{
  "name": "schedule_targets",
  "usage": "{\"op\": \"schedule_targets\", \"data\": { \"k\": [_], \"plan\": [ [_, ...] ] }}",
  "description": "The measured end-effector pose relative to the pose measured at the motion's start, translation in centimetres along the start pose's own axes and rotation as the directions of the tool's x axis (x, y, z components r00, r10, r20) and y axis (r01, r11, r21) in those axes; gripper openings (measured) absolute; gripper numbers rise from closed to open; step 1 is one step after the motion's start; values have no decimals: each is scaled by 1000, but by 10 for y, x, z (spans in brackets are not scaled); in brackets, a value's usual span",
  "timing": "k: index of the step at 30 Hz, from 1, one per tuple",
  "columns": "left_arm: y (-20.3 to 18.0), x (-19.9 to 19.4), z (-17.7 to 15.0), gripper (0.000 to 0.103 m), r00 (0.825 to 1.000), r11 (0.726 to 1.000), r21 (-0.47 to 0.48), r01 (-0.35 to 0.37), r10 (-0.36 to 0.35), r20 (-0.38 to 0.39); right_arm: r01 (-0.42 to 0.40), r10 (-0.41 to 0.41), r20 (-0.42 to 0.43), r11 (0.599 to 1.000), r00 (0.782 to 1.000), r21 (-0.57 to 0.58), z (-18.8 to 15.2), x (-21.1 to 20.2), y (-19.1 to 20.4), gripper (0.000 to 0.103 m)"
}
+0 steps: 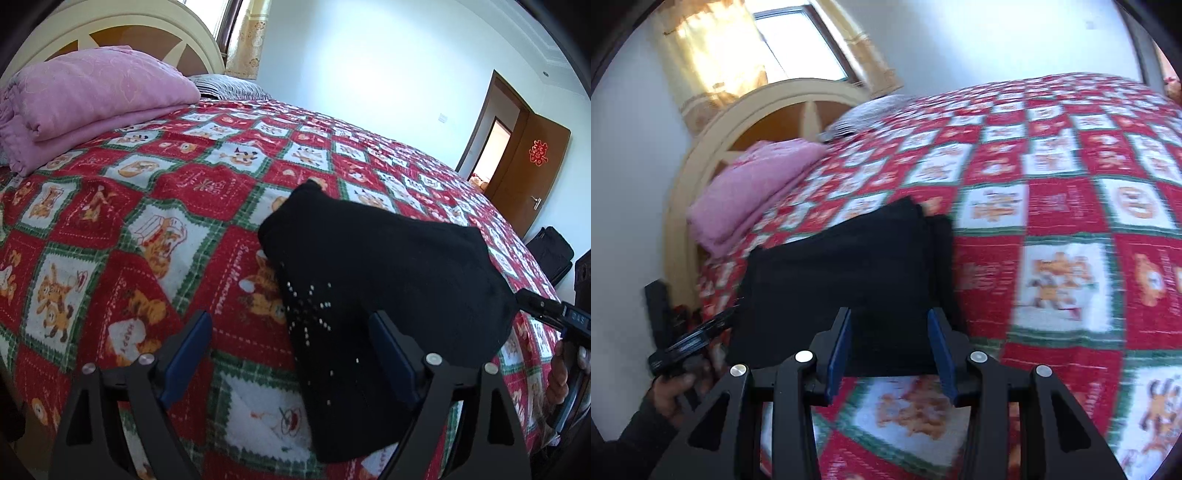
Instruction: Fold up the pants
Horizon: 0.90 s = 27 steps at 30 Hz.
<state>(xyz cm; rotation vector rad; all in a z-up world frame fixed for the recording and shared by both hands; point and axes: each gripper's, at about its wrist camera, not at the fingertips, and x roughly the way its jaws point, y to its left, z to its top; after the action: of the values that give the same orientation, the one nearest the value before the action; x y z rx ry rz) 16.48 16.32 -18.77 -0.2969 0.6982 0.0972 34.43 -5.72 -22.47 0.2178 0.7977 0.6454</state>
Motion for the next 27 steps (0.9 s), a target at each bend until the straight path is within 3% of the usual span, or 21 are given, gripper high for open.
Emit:
{"op": "schedule_targets", "data": {
  "k": [3, 6, 12, 19, 27],
  "plan": [
    [-4, -9, -2, 89, 1000, 1000, 10, -2, 1, 15, 14, -16, 27, 998, 1000, 69, -2, -13, -15, 47],
    [-13, -22, -2, 89, 999, 999, 36, -16, 15, 35, 30, -34, 62, 997, 997, 65, -2, -32, -13, 48],
    [-31, -55, -1, 92, 996, 997, 76, -5, -2, 89, 124, -121, 104, 992, 987, -25, -5, -74, 18, 56],
    [-51, -98, 1, 103, 986, 991, 131, -11, -12, 168, 143, -113, 211, 981, 971, -134, -10, -119, 66, 65],
    [-61, -127, 0, 103, 974, 985, 171, 0, -39, 224, 175, -111, 294, 964, 949, -200, -14, -144, 96, 70]
  ]
}}
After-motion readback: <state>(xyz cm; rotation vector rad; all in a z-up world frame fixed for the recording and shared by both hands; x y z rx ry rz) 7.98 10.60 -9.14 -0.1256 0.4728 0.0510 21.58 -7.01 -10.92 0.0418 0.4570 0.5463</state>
